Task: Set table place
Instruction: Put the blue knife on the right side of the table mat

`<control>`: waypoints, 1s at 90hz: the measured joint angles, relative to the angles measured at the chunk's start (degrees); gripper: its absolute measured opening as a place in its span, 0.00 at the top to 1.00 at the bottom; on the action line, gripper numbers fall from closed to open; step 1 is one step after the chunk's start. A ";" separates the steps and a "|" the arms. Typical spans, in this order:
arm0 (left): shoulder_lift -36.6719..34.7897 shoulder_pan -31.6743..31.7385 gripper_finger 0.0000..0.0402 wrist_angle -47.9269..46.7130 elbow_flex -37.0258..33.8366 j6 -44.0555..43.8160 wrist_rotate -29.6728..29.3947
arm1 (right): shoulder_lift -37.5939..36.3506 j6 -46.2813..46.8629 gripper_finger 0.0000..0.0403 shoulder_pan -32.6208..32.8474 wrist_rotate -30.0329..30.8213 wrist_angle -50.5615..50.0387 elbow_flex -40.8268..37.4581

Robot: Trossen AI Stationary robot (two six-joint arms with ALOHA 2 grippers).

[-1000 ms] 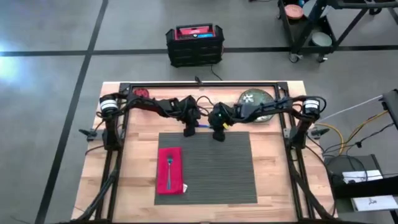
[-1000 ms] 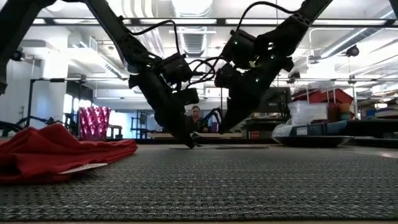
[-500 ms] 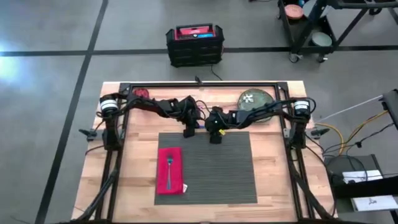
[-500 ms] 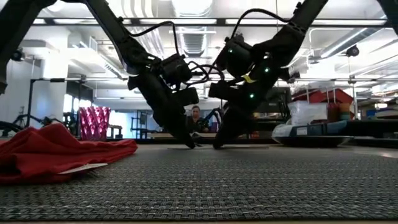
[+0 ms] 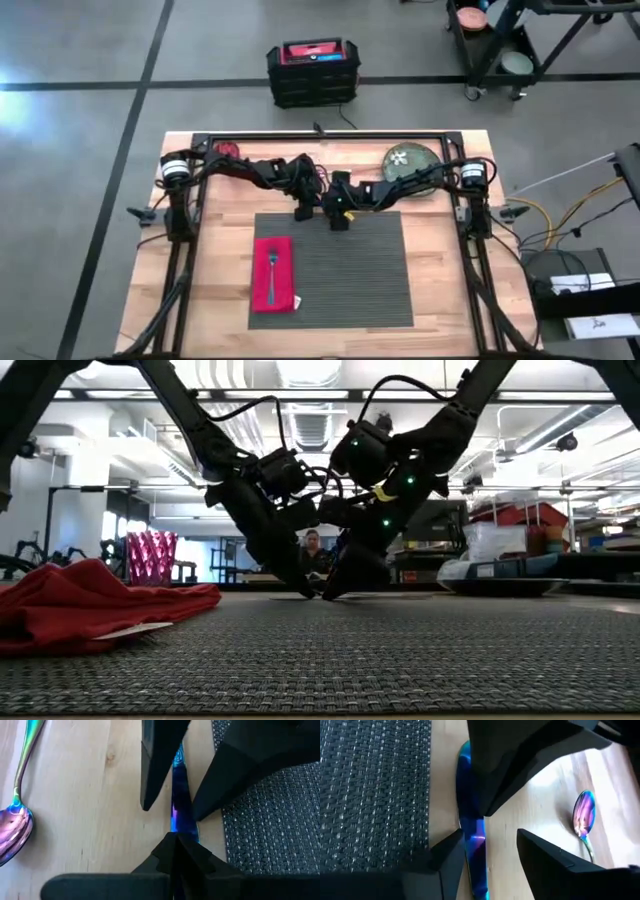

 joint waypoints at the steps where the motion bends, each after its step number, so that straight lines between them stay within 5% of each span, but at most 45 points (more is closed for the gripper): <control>1: 0.00 0.00 1.00 0.05 -0.03 0.00 0.01 | 0.00 -0.33 0.60 0.07 0.31 0.00 -0.01; 54: -0.11 -0.24 1.00 0.94 0.01 -1.76 2.63 | -0.65 -10.91 0.65 1.99 4.41 -3.22 0.01; 78: -5.52 -0.21 0.99 -4.68 2.47 -3.53 0.79 | -7.58 8.61 0.70 1.37 5.27 -8.71 -0.43; 90: -6.82 0.19 1.00 -8.88 2.08 -3.16 -2.49 | -13.23 27.27 0.71 -1.25 -6.40 -12.63 -0.64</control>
